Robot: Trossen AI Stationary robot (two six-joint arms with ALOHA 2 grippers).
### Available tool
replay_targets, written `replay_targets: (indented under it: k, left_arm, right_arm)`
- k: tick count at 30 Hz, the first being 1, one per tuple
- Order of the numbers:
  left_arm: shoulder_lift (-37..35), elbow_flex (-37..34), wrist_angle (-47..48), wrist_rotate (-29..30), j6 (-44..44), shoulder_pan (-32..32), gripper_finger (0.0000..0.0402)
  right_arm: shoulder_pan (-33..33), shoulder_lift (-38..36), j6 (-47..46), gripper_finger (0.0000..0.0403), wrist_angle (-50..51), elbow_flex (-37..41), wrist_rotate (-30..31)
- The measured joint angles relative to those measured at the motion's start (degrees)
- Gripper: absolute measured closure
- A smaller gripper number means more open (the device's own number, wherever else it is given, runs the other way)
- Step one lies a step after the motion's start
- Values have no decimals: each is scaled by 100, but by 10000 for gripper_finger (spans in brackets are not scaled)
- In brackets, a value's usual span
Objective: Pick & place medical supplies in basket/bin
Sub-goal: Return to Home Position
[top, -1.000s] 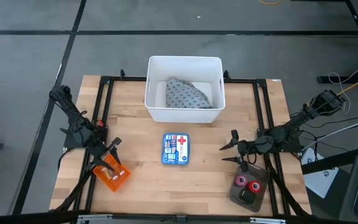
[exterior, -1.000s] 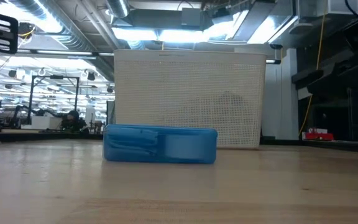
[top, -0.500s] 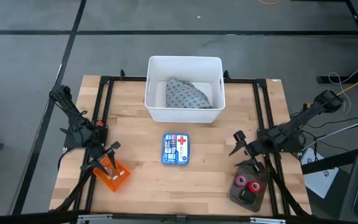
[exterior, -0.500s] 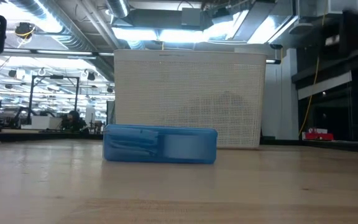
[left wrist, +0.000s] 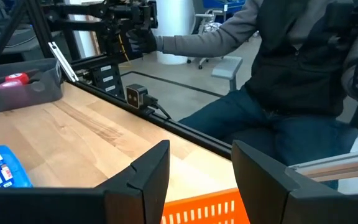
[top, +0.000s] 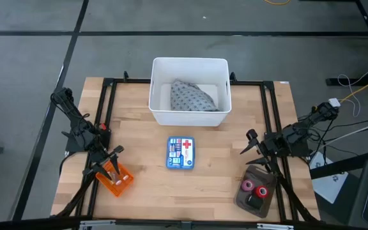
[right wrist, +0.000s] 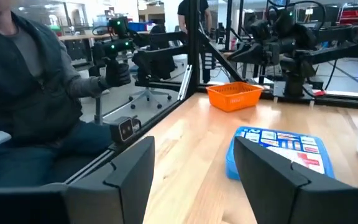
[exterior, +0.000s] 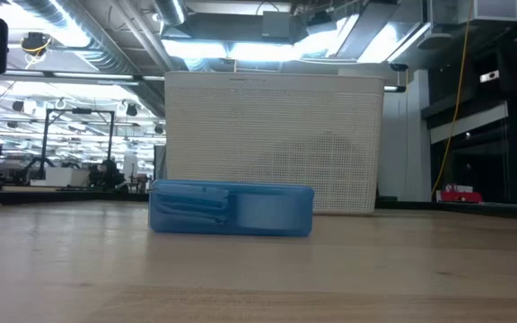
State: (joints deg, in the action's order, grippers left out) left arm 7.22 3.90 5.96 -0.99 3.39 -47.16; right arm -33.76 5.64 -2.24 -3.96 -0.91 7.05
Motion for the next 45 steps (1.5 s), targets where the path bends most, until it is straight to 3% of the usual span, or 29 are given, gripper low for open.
replay_targets:
  k: [5,24,31,45]
  left_arm:
    - [0,7,24,21,78,0,231]
    - [20,28,301,184,-195,0,231]
    - [44,14,120,185,309,0,229]
    - [44,7,46,205,334,0,233]
  right_arm:
    - [0,-561,283,183,263,-4,-570]
    - [55,-340,-28,183,334,4,-660]
    - [55,-340,-28,183,325,4,-645]
    - [55,-340,-26,183,325,4,-645]
